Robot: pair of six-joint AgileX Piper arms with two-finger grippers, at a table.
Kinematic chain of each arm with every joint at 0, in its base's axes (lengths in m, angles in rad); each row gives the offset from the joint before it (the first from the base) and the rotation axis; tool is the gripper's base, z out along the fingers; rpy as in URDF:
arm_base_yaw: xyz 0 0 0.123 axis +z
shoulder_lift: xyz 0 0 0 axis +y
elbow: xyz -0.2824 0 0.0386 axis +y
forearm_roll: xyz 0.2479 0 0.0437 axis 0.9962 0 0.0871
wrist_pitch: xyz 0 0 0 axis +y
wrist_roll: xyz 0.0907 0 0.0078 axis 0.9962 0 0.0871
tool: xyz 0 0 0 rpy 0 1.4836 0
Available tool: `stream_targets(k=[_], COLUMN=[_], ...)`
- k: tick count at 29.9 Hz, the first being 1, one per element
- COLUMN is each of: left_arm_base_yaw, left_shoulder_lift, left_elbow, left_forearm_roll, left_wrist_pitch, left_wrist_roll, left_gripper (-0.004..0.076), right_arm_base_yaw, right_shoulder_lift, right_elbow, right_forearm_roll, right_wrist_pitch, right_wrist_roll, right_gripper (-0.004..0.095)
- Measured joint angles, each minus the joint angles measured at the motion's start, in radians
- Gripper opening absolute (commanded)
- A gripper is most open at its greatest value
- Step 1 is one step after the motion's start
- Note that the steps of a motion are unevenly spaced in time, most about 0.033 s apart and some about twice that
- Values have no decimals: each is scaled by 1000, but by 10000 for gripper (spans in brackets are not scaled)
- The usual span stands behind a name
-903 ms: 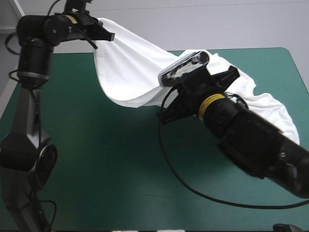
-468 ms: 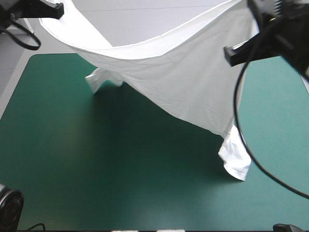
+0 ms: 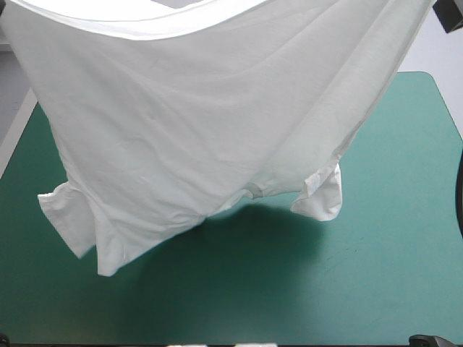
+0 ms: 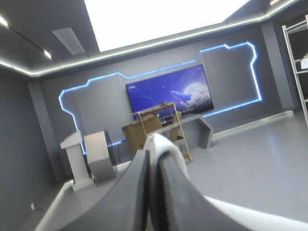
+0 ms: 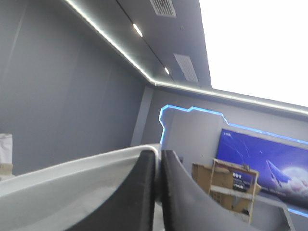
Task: Fold the cloth
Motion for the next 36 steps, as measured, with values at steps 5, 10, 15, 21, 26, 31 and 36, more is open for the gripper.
stream_targets(k=[5, 10, 15, 21, 26, 31, 36], left_arm_base_yaw=[0, 0, 0, 0, 1, 1, 1], left_shoulder_lift=[-42, -59, 7, 185, 305, 395, 460], left_elbow=[-1, -7, -10, 1, 6, 6, 11], left_forearm_roll=[3, 52, 148, 168, 165, 166, 168], left_wrist_pitch=[-77, -138, -151, -165, -203, -285, -472], left_wrist_roll=[43, 56, 12, -48, -72, -77, -77], left_gripper=[22, 22, 22, 22, 22, 22, 22], right_arm_base_yaw=[0, 0, 0, -14, -200, -589, -808], right_shoulder_lift=[7, 19, 31, 85, 164, 296, 456], right_elbow=[0, 0, 0, 0, 0, 0, 6], right_forearm_roll=[49, 64, 33, -201, -223, 140, 471], right_wrist_pitch=[-122, -195, -194, -105, -82, -215, -523], right_wrist_roll=[-46, -67, -68, 61, 151, 174, 175], right_gripper=[-17, -17, -17, -17, -17, -17, -17])
